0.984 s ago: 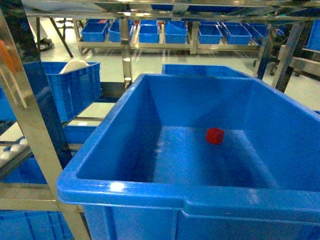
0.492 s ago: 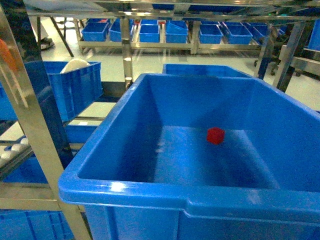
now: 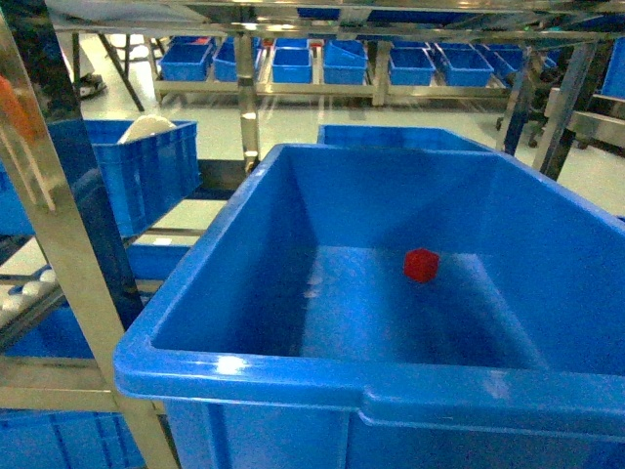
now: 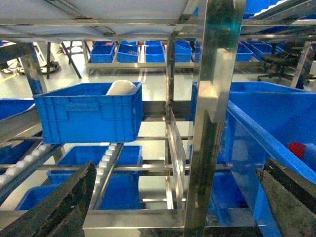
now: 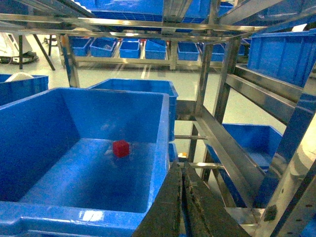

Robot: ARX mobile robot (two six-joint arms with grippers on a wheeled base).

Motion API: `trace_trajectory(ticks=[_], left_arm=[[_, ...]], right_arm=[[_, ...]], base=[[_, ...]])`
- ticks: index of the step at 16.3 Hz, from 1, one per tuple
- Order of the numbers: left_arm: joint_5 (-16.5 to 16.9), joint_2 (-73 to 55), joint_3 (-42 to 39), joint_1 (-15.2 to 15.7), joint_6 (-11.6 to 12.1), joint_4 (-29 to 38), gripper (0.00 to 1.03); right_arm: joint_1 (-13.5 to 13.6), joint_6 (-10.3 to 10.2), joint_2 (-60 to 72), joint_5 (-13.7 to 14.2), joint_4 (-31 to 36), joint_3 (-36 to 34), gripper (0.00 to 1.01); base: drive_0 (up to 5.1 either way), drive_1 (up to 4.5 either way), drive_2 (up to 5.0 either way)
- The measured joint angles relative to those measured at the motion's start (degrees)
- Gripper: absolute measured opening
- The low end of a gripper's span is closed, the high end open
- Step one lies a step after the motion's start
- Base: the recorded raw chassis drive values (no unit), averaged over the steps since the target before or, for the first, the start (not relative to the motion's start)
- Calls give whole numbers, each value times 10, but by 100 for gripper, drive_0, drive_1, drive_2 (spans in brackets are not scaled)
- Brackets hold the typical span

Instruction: Place magnetic block on left shelf second layer

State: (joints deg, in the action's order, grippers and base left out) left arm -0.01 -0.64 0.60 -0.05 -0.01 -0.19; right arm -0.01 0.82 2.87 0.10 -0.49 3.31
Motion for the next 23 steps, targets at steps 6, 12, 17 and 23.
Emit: trace_trajectory(ticks=[6, 12, 17, 23], left_arm=[[0, 0, 0, 0, 0, 0, 98], [0, 0, 0, 0, 0, 0, 98], [0, 0, 0, 0, 0, 0, 98], [0, 0, 0, 0, 0, 0, 98]], right_arm=[[0, 0, -23, 0, 0, -25, 2], [0, 0, -26, 0, 2, -25, 16], [0, 0, -26, 0, 2, -25, 73], [0, -1, -26, 0, 2, -25, 98]], base=[[0, 0, 0], [0, 0, 0], [0, 0, 0], [0, 0, 0]])
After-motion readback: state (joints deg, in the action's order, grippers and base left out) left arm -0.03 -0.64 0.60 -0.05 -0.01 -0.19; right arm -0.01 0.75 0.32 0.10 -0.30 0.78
